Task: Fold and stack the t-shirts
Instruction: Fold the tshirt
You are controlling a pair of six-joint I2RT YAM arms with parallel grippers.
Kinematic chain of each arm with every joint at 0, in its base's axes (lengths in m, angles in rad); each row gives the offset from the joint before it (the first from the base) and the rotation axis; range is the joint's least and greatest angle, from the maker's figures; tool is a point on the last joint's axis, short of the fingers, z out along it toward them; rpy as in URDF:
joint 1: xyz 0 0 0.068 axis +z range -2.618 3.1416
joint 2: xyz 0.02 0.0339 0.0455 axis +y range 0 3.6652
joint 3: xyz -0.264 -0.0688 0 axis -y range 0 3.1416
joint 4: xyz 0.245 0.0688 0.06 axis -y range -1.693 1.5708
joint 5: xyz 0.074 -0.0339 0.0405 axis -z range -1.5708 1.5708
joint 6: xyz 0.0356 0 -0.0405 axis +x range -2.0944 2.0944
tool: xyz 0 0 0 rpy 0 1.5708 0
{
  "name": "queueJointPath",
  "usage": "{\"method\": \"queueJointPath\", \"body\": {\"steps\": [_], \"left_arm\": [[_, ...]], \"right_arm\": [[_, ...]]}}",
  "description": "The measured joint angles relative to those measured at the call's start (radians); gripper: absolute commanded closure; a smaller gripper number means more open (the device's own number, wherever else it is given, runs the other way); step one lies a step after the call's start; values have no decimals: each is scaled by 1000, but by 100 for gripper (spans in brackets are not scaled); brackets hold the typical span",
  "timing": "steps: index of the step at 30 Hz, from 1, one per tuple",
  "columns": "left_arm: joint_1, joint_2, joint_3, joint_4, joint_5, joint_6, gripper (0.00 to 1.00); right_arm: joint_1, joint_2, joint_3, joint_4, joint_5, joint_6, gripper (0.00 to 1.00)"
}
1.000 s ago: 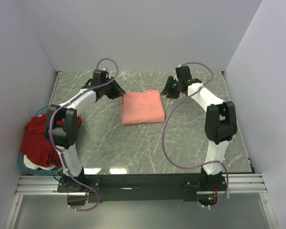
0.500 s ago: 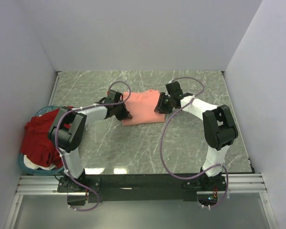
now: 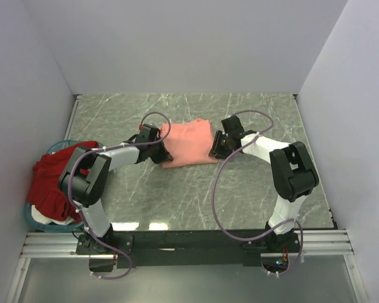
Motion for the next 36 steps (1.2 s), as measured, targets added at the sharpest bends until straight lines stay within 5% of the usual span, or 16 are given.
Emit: {"method": "queueJointPath", "body": {"steps": [8,18,26,36], "left_arm": [[11,-7,195,-182,-33,42,97],[77,221,544,-209,-33,117,97],[137,397,605,-232,-22,133,99],[162,409,602,-201,14,130,99]], "right_arm": [[-2,-29,99,-78,54,-38,55],[-13,200,545,-115,-1,-58,56],[-38,410,714,-114,-91,-42,57],[-130,541,776,-145,-196,-17,57]]}}
